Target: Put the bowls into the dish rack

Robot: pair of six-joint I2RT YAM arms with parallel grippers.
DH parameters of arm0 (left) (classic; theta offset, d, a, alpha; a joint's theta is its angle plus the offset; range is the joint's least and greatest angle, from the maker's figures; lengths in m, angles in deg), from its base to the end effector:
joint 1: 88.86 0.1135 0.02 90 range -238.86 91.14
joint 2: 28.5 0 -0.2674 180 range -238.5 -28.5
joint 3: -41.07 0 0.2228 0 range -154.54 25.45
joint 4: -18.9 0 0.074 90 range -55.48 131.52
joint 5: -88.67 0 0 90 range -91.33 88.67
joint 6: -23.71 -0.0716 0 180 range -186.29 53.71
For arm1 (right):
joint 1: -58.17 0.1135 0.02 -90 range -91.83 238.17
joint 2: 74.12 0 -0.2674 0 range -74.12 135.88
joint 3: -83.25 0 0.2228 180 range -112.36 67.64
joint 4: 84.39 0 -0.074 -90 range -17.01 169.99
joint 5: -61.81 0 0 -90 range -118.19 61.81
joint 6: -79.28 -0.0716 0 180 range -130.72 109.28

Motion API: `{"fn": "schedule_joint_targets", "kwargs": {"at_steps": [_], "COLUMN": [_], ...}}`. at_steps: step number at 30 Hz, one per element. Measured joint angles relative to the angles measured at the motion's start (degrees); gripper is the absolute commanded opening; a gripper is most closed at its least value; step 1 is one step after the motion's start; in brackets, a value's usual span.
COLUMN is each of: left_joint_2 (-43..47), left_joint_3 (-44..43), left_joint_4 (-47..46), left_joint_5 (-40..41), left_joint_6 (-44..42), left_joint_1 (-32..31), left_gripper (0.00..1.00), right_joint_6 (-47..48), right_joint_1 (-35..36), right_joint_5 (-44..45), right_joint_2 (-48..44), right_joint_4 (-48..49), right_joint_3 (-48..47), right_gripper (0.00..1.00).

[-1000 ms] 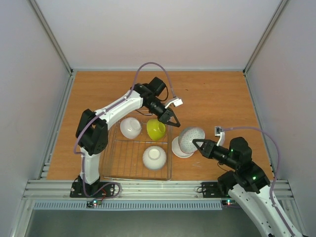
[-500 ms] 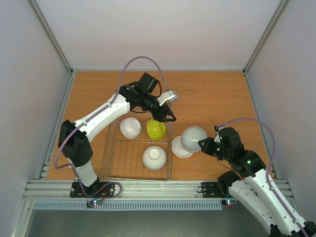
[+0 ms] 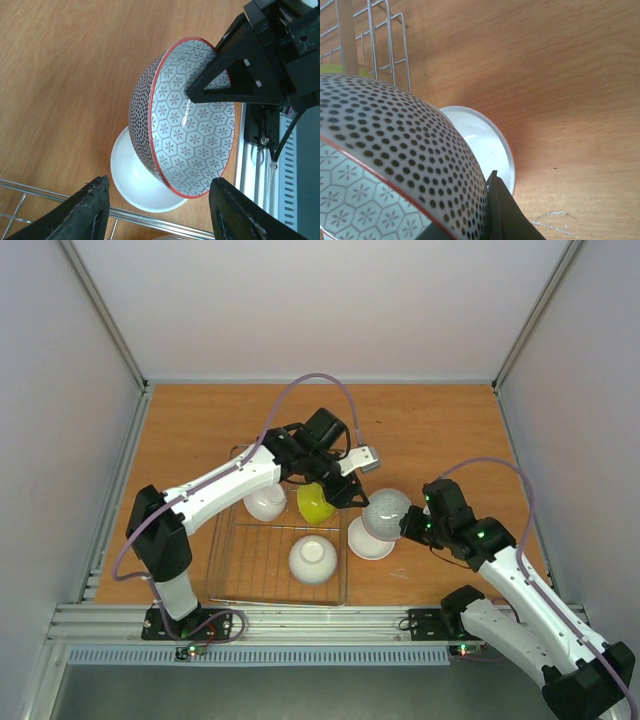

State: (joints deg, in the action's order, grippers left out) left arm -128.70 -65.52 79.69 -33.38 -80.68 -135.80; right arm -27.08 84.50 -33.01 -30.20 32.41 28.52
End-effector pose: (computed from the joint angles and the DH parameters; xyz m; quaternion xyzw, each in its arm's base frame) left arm 0.2229 -0.2942 0.2920 0.5393 0.7441 -0.3347 0.2084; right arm 0.1183 0.0652 0.2256 -0.0957 0.9410 0.1543 0.2855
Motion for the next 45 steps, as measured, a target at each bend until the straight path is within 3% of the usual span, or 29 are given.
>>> {"fn": "schedule_joint_targets", "kwargs": {"at_steps": [15, 16, 20, 23, 27, 32, 38, 45], "left_joint_2": [-3.02, -3.04, -3.28, -3.61, -4.79, -4.96, -4.96, -5.01], "left_joint_3": [0.04, 0.04, 0.04, -0.09, -0.28, -0.28, -0.28, -0.46], "left_joint_4": [-0.50, -0.52, -0.66, -2.12, -5.46, -5.25, -5.09, -5.11], "left_joint_5": [2.10, 2.12, 1.77, 4.52, 7.19, 7.30, 6.60, 4.07], "left_joint_6": [-0.15, -0.15, 0.55, 5.09, 9.77, 9.64, 8.35, 4.83], "left_joint_1": [-0.22, -0.33, -0.68, -0.85, -0.92, -1.22, -1.86, -1.68], "left_gripper": [0.55, 0.52, 0.14, 0.01, 0.01, 0.01, 0.00, 0.00], "right_joint_6": [1.01, 1.01, 1.01, -0.07, -2.58, -2.89, -2.67, -0.26], "right_joint_1": [-0.02, -0.02, -0.07, 0.02, -0.02, -0.04, -0.22, -0.24], "right_joint_5": [-1.07, -1.27, -2.03, -1.62, -1.14, -1.46, -2.71, -6.36], "right_joint_2": [3.17, 3.17, 3.26, 3.37, 3.78, 3.10, -1.09, -7.45], "right_joint_4": [3.17, 3.39, 3.85, 3.87, 4.87, 4.68, 4.61, 2.91], "right_joint_3": [-2.71, -2.71, -2.69, -2.47, -2.05, -1.49, 0.59, 1.14], "right_gripper": [0.01, 0.01, 0.01, 0.01, 0.01, 0.03, 0.15, 0.21]}}
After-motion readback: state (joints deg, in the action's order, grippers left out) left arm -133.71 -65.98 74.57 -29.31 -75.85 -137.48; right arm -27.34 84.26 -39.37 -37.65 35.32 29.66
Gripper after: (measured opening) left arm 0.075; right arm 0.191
